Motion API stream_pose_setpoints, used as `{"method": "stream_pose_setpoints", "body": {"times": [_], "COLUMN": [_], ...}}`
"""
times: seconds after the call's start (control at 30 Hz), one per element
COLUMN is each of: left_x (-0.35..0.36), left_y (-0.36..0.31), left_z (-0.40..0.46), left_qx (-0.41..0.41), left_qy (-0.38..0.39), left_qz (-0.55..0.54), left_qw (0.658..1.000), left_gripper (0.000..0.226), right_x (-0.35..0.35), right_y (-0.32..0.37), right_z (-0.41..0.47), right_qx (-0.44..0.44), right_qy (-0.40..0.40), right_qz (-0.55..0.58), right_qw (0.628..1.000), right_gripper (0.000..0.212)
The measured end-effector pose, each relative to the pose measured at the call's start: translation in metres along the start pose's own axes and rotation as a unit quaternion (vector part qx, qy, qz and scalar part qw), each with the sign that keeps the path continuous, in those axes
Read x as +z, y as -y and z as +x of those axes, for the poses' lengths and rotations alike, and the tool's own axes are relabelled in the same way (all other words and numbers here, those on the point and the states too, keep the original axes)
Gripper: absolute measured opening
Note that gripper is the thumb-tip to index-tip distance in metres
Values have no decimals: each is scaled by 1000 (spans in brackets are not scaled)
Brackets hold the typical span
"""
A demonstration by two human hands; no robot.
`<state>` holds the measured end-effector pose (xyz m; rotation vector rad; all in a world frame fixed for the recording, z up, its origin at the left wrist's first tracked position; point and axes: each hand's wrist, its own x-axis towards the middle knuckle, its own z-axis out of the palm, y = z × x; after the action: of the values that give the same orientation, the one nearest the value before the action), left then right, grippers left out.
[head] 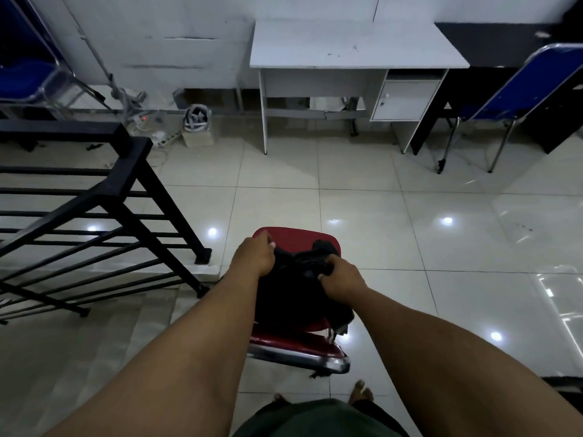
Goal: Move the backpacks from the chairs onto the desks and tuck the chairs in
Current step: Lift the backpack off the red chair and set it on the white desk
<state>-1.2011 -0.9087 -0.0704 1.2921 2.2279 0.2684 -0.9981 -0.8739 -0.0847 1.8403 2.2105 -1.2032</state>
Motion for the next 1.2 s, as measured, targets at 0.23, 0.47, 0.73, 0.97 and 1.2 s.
{"method": "stream_pose_setpoints", "body": {"times": [0.23,0.47,0.73,0.97,1.2], "left_x": [7,26,40,57,52], "left_y": [-12,-33,-124,-213,-270], "left_z": [7,16,39,63,86], "left_qx": [97,100,95,73,-41], "left_qy": [34,15,14,-66,-127], "left_qz": [121,272,199,225,156], "left_qw": [987,957,975,969,979], "left_gripper": [56,44,39,31,26], "right_x": [-9,-27,-98,-165,-190], "right_y": [-11,-28,-77,-119,-107], "right_z": [8,30,78,118,135], "right_qx": [44,8,-20,-59,-148], "right_qy": [-61,-16,37,66,70], "right_qz": [5,-41,-77,-79,-82], "right_qw": [997,999,996,993,983], "right_gripper": [34,16,31,28,95]}}
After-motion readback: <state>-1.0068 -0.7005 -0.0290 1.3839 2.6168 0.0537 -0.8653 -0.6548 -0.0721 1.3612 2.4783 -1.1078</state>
